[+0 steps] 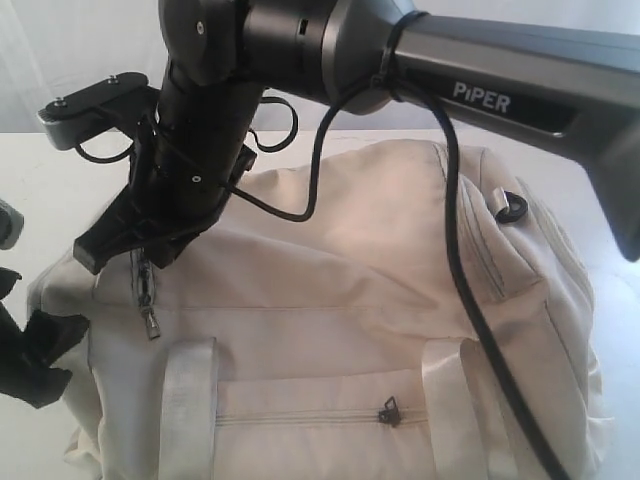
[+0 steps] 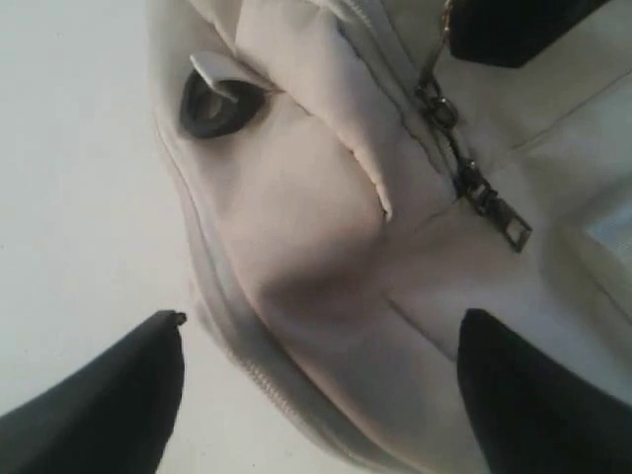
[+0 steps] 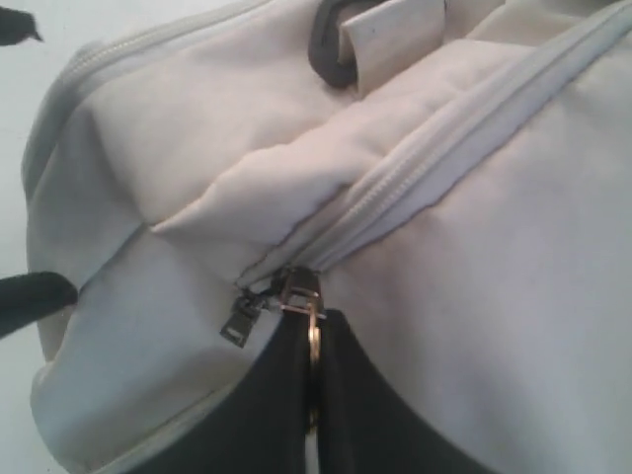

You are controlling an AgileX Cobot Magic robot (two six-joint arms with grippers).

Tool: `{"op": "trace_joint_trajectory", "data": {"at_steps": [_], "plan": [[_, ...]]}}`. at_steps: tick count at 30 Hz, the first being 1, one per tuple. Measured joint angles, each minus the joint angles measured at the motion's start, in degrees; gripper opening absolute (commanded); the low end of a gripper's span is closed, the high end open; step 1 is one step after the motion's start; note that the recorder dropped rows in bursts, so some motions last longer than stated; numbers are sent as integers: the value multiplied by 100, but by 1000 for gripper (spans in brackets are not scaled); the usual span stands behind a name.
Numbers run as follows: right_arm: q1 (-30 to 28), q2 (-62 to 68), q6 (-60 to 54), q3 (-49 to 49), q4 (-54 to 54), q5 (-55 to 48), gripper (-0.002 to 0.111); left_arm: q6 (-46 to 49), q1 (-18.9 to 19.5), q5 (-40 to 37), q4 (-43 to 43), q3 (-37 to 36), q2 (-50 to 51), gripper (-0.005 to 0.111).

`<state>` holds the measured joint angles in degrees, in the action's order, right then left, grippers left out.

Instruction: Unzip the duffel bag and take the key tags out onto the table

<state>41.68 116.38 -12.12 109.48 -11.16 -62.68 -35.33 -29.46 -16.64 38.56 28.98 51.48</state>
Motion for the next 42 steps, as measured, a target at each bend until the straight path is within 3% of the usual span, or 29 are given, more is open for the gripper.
{"op": "trace_joint_trajectory", "data": {"at_steps": [5, 7, 13, 22, 42], "plan": [[0, -170, 0, 0, 0, -49, 0, -11, 0, 316, 37, 0, 475, 80], [0, -183, 0, 0, 0, -61, 0, -95, 0, 375, 46, 0, 742, 69], [-12, -183, -230, 0, 72, 154, 0, -189, 0, 566, 33, 0, 1081, 0], [-81, -15, -365, 46, 446, 1443, 0, -209, 10, 440, -268, -13, 719, 0], [-1083, 557, -91, 46, 198, 2320, 0, -209, 10, 375, -290, -13, 534, 0]]}}
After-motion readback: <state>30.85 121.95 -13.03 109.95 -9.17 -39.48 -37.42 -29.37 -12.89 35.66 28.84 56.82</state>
